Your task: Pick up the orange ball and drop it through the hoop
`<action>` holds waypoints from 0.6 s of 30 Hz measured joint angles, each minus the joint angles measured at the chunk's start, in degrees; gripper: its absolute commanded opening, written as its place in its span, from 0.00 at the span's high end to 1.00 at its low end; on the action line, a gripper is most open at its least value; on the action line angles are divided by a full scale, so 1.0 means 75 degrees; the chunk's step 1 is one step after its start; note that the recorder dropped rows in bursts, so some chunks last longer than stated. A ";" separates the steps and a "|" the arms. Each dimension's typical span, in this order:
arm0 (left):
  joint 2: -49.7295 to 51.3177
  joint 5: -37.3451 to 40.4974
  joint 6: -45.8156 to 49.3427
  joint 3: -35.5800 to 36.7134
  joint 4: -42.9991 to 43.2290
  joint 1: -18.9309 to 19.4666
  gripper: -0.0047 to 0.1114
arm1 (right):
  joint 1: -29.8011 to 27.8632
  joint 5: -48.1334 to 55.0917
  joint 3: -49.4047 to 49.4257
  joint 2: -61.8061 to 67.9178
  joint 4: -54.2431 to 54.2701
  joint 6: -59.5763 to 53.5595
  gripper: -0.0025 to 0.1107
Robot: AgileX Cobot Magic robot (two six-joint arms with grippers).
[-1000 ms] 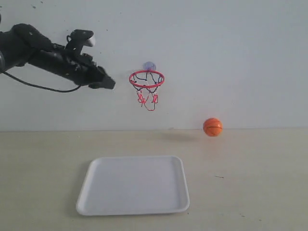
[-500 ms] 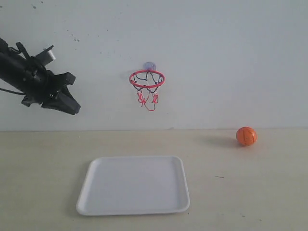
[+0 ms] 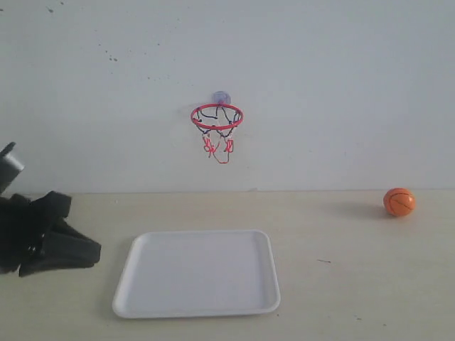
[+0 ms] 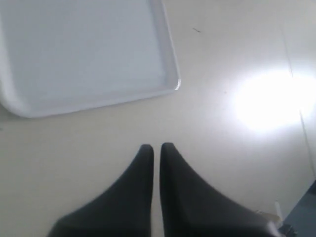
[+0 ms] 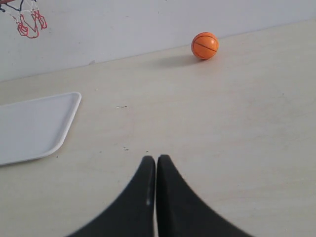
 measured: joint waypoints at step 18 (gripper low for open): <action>-0.4686 0.0828 0.1377 0.3995 -0.3443 -0.0013 0.92 | 0.0000 0.0000 0.0000 0.0000 0.0000 0.0000 0.98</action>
